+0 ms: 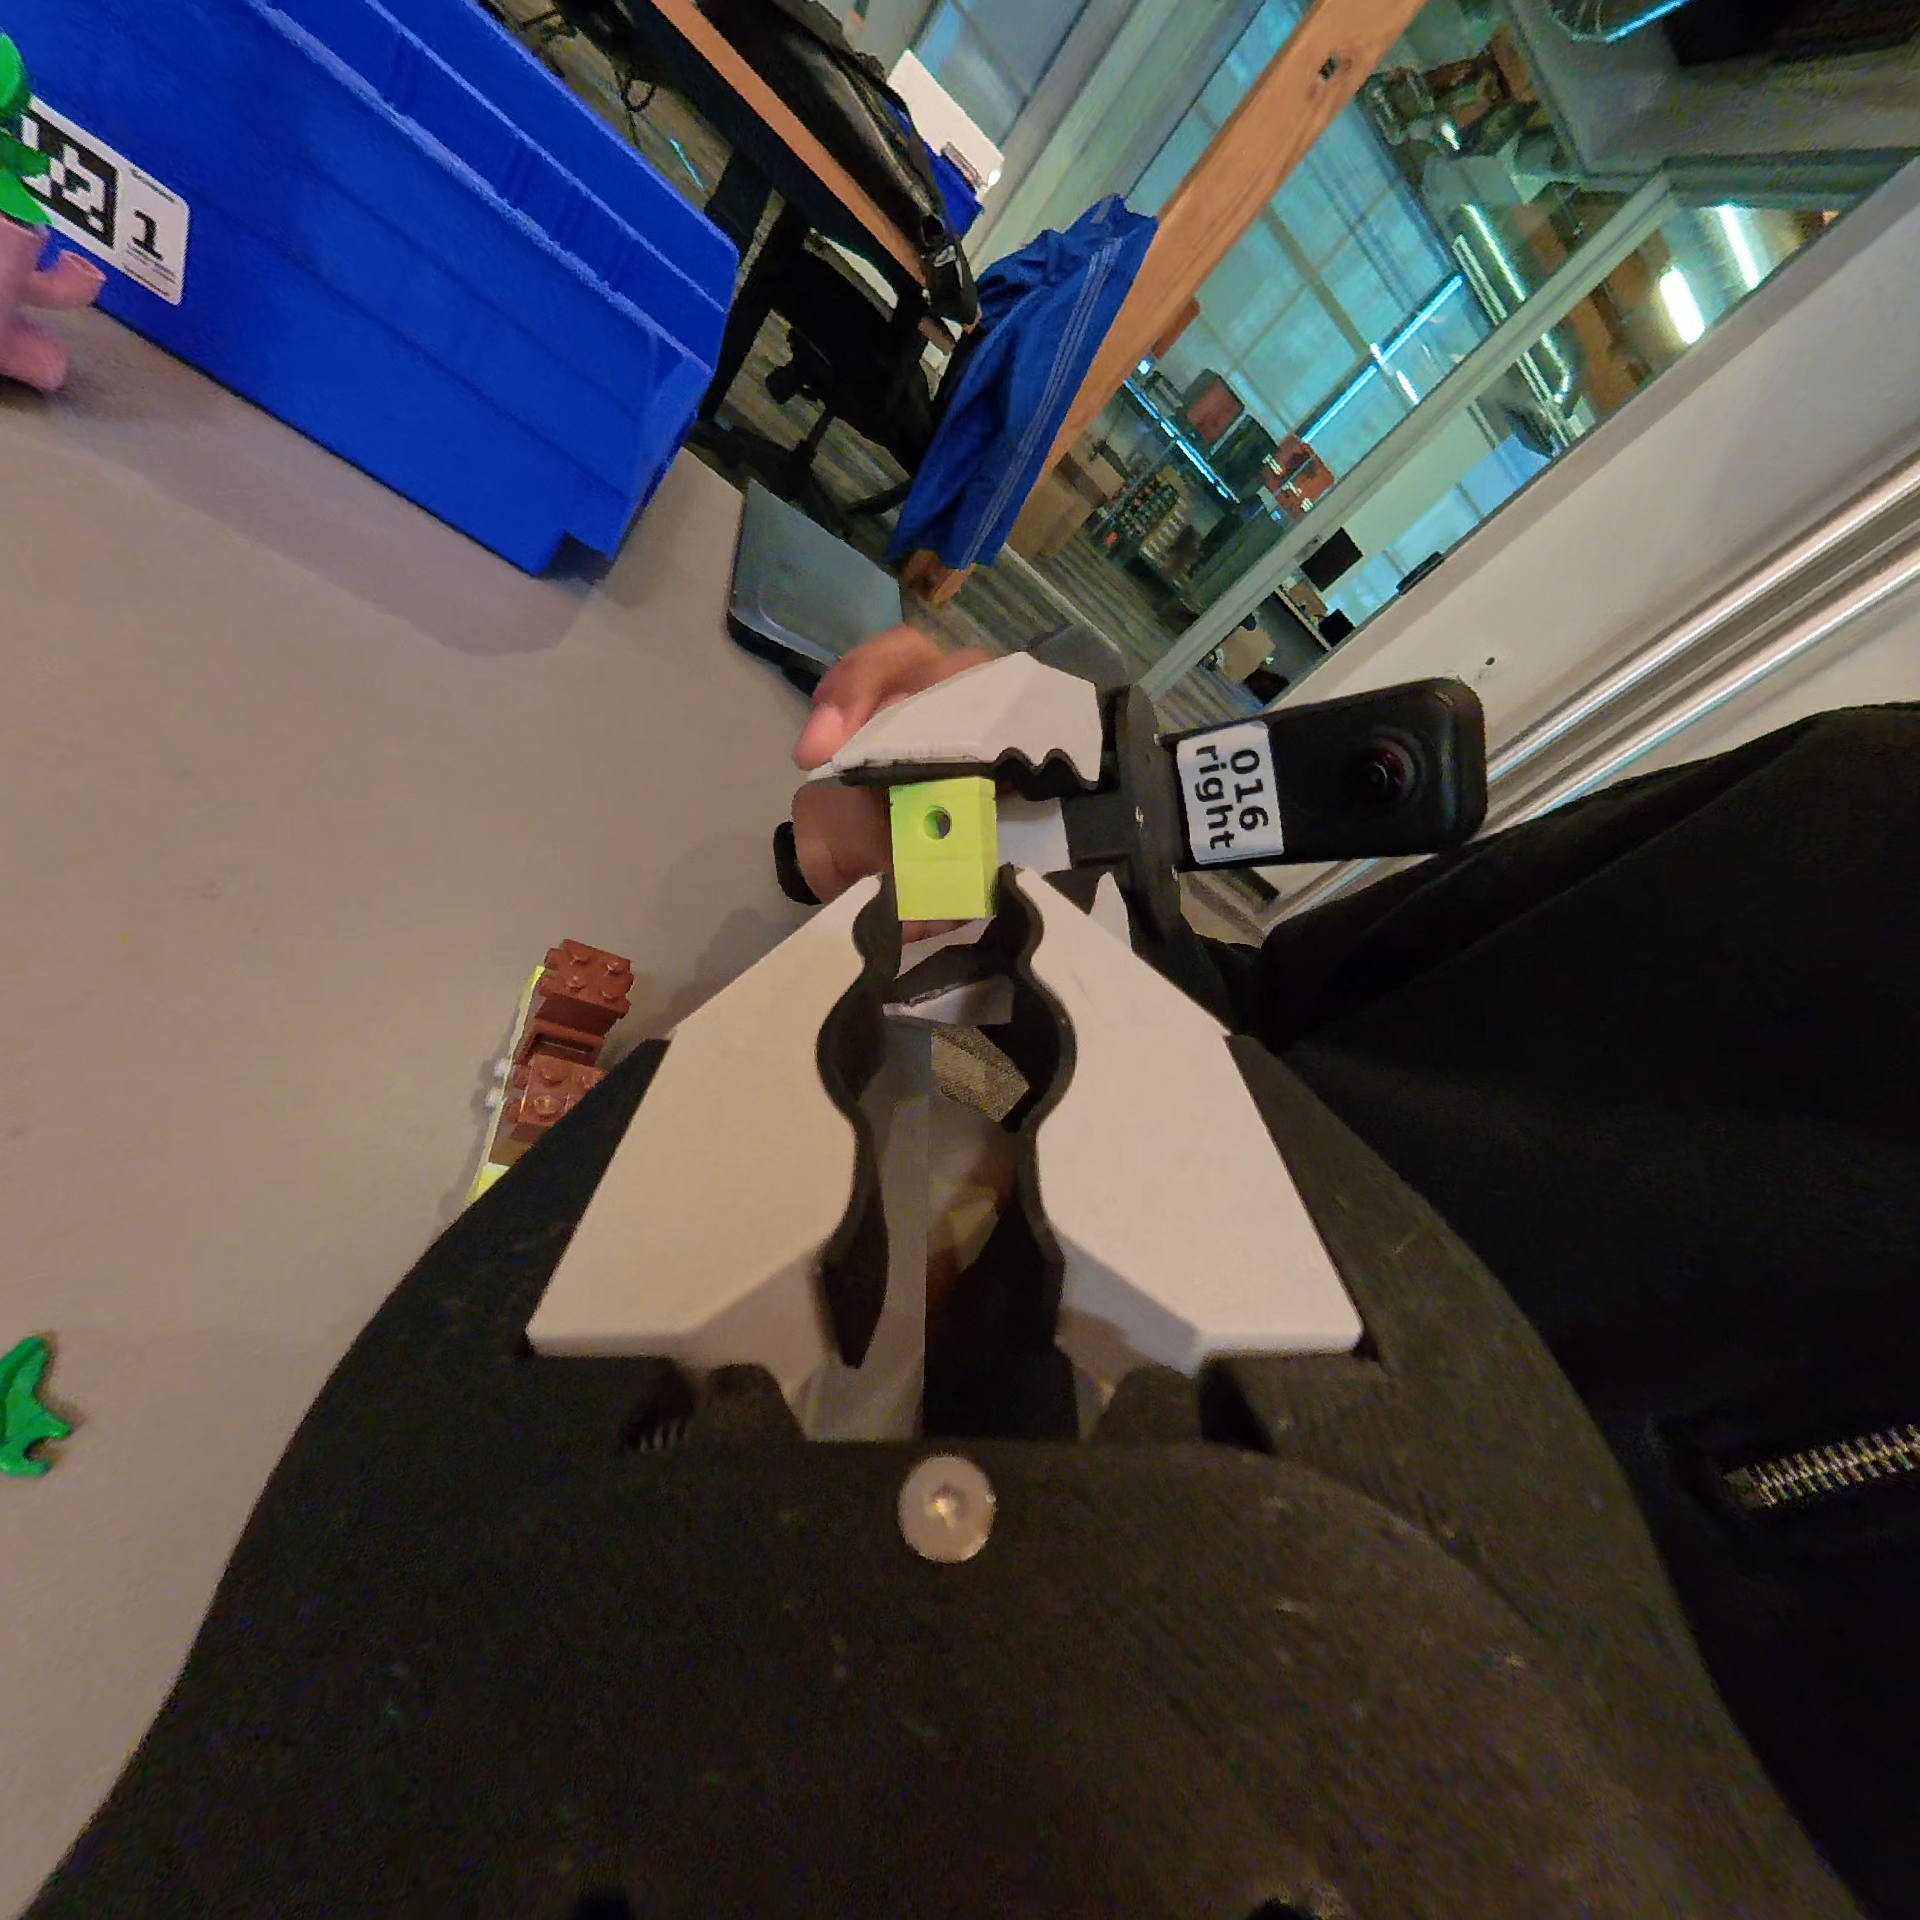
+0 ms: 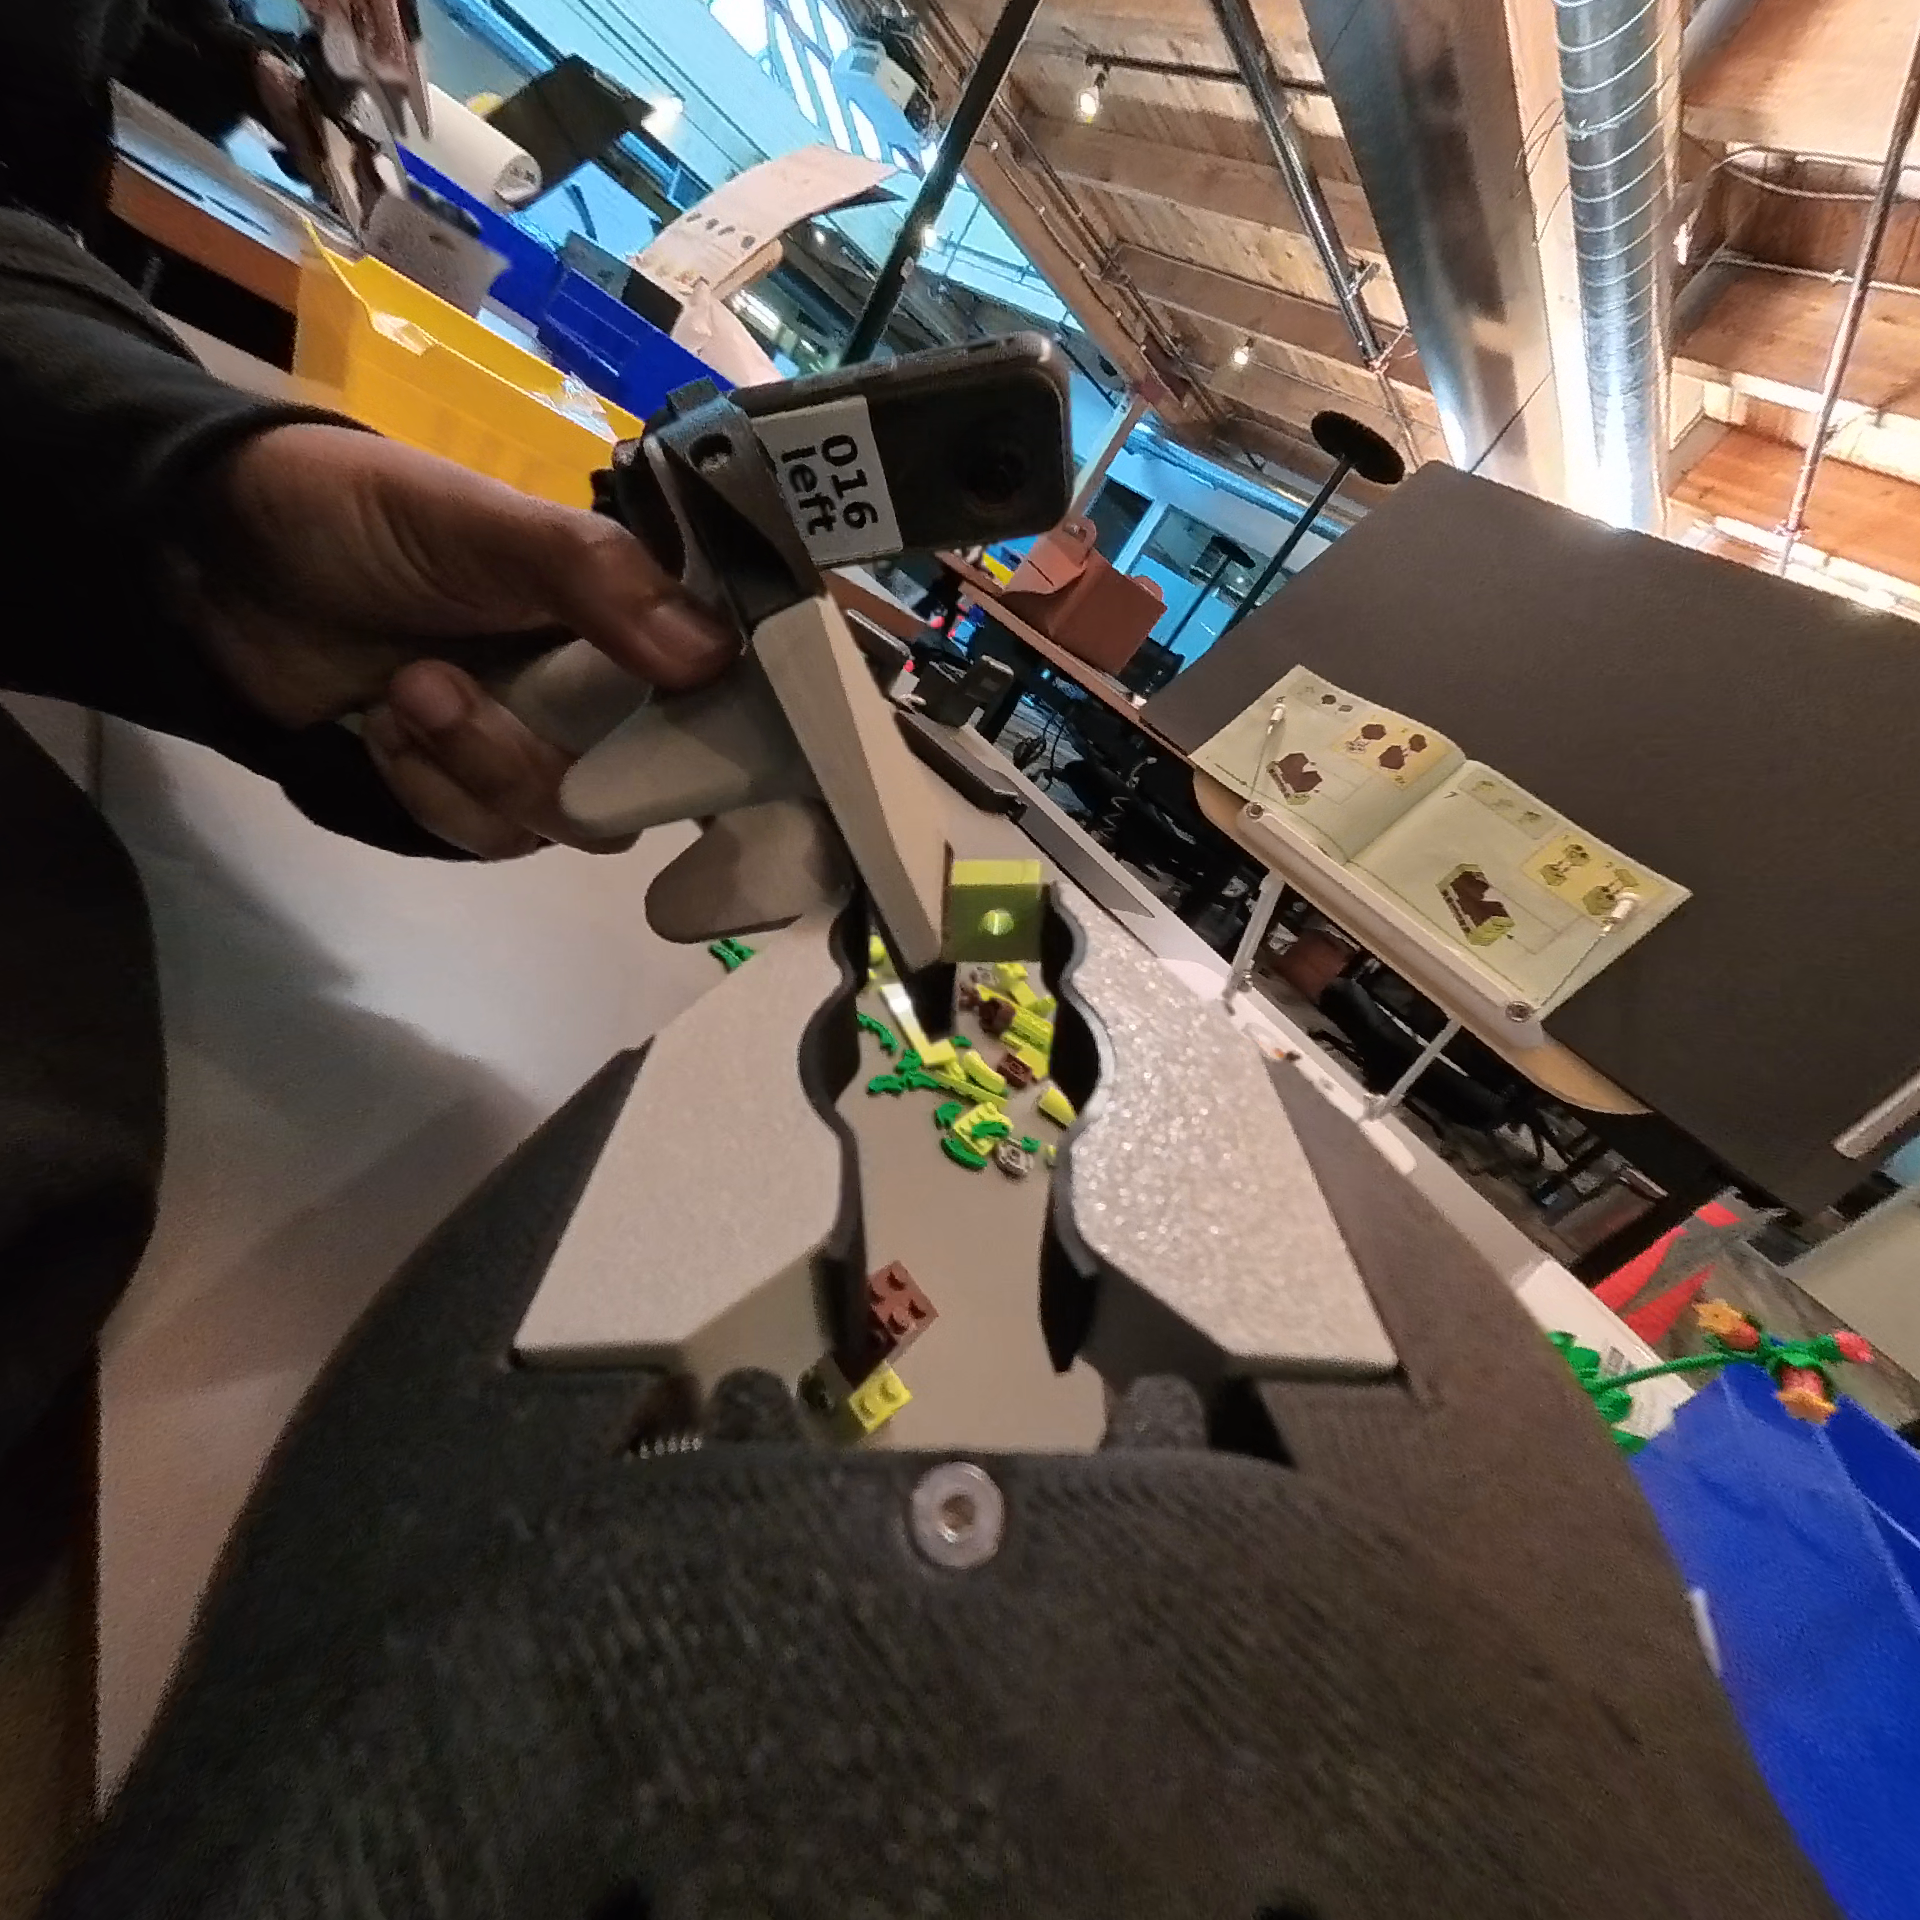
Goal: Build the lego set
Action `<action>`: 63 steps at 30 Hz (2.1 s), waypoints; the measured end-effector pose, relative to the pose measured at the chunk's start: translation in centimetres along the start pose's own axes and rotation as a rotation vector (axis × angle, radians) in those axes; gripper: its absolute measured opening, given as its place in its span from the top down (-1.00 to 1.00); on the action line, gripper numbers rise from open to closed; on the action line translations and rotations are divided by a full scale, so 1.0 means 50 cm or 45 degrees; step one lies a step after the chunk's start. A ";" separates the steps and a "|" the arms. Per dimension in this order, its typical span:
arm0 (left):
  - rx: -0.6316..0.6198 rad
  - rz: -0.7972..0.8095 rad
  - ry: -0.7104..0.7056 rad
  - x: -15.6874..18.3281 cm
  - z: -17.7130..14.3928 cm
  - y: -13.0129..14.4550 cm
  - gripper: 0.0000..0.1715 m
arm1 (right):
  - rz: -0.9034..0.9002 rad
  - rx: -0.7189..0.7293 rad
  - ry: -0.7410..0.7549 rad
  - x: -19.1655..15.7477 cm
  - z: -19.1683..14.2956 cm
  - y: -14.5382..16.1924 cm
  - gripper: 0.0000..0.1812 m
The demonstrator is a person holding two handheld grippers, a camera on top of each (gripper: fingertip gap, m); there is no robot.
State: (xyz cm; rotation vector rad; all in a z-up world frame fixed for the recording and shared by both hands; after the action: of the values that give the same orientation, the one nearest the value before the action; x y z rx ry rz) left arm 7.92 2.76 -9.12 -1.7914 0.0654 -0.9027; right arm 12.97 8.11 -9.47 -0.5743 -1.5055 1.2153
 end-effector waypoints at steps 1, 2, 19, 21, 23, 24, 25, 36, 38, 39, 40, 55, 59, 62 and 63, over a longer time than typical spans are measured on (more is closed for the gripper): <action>-0.005 0.009 -0.001 0.001 0.000 0.000 0.82 | 0.012 0.006 -0.006 0.000 0.000 0.000 0.67; -0.011 0.017 -0.001 0.003 0.001 0.000 0.82 | 0.023 0.013 -0.013 0.000 -0.001 -0.001 0.67; 0.017 0.040 0.043 0.022 -0.001 -0.014 0.82 | 0.054 0.025 -0.060 0.002 -0.005 -0.018 0.75; 0.018 0.032 0.046 0.021 -0.001 -0.013 0.82 | 0.058 0.014 -0.072 0.003 -0.005 -0.017 0.75; 0.028 0.020 0.041 0.017 -0.001 -0.013 0.82 | 0.075 0.018 -0.053 0.003 -0.003 -0.015 0.73; 0.038 0.015 0.032 0.013 -0.003 -0.013 0.82 | 0.067 0.022 -0.026 0.002 0.000 -0.013 0.71; 0.044 0.012 0.019 0.009 -0.004 -0.012 0.84 | 0.052 0.018 0.000 0.001 0.002 -0.010 0.70; 0.090 0.324 -0.138 -0.034 -0.030 -0.001 0.83 | 0.964 0.177 -0.317 0.050 -0.024 -0.001 0.58; 0.084 0.373 -0.126 -0.029 -0.029 0.001 0.83 | 1.070 0.179 -0.344 0.061 -0.028 0.005 0.64; 0.085 0.395 -0.119 -0.025 -0.027 0.001 0.83 | 1.084 0.161 -0.351 0.062 -0.028 0.011 0.66; 0.083 0.412 -0.116 -0.023 -0.026 0.003 0.83 | 1.081 0.147 -0.352 0.061 -0.027 0.014 0.70; -0.021 0.434 -0.167 -0.043 -0.035 0.009 0.67 | 1.005 -0.014 -0.342 0.074 -0.010 0.025 0.84; 0.024 0.392 -0.316 -0.085 -0.076 -0.003 0.64 | 0.766 -0.342 -0.211 0.106 0.006 0.075 0.84; 0.009 0.363 -0.387 -0.110 -0.090 0.001 0.64 | 0.523 -0.549 -0.279 0.096 0.029 0.122 0.84; 0.012 0.350 -0.395 -0.115 -0.092 0.003 0.65 | 0.486 -0.576 -0.298 0.092 0.037 0.135 0.84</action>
State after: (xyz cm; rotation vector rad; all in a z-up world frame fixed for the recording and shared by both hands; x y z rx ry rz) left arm 1.11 1.65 -11.72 -1.8400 0.1047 -0.4247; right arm 8.19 13.78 -13.43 -1.0891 -1.9506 1.2613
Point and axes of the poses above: each gripper's, where its closed fingertips meet, z out along the fingers, y out of its underside, x = y × z across the jaws, the point moved 6 cm from there along -z, back along the fingers, and after that the axes turned 7 degrees about z, right-handed, at the moved point
